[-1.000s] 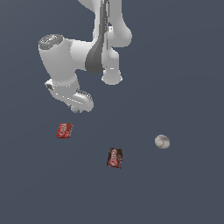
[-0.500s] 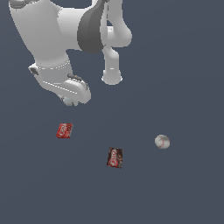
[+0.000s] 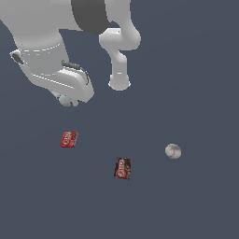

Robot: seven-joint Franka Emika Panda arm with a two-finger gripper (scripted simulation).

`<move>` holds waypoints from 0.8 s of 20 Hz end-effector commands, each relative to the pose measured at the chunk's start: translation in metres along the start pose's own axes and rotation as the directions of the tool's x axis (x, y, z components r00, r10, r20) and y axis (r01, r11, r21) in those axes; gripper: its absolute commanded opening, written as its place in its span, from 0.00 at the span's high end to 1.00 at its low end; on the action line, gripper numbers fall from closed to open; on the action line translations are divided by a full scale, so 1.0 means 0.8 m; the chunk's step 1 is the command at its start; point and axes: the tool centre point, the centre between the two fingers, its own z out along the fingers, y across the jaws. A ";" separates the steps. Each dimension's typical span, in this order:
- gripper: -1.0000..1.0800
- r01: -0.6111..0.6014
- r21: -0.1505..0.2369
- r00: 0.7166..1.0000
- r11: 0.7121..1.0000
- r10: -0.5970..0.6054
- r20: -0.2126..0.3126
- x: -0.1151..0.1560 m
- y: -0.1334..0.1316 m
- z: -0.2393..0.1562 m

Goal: Pick up a designated object from a clutter of objects.

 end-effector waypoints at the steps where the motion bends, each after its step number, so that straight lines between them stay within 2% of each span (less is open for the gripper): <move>1: 1.00 0.001 0.000 1.000 1.000 -0.001 0.002 0.005 -0.003 -0.012; 16: 1.00 0.001 0.000 1.000 1.000 -0.001 0.003 0.017 -0.003 -0.030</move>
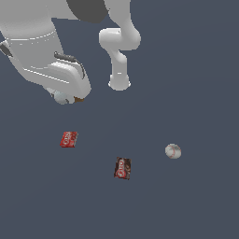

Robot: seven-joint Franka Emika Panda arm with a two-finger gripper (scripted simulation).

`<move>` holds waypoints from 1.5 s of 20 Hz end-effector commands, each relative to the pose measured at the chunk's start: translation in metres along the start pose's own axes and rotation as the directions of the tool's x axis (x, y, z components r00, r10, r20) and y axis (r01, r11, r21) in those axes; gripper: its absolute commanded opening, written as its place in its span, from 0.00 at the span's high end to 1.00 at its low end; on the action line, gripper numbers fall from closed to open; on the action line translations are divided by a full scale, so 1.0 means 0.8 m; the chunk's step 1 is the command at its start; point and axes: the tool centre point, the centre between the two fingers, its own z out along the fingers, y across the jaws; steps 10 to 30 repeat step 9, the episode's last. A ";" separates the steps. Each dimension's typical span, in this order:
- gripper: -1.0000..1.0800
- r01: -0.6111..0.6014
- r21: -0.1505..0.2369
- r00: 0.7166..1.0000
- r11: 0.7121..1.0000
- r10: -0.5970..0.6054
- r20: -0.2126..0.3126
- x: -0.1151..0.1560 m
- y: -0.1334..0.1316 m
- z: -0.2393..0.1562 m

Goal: Pick up a designated object from a clutter of objects.

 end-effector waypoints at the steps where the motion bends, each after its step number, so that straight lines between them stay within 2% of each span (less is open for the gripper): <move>1: 1.00 0.000 0.000 1.000 1.000 0.000 -0.001 0.004 0.004 -0.003; 8: 1.00 0.000 0.000 1.000 1.000 0.000 0.000 0.015 0.013 -0.012; 30: 1.00 0.000 0.000 1.000 1.000 0.000 0.000 0.016 0.013 -0.012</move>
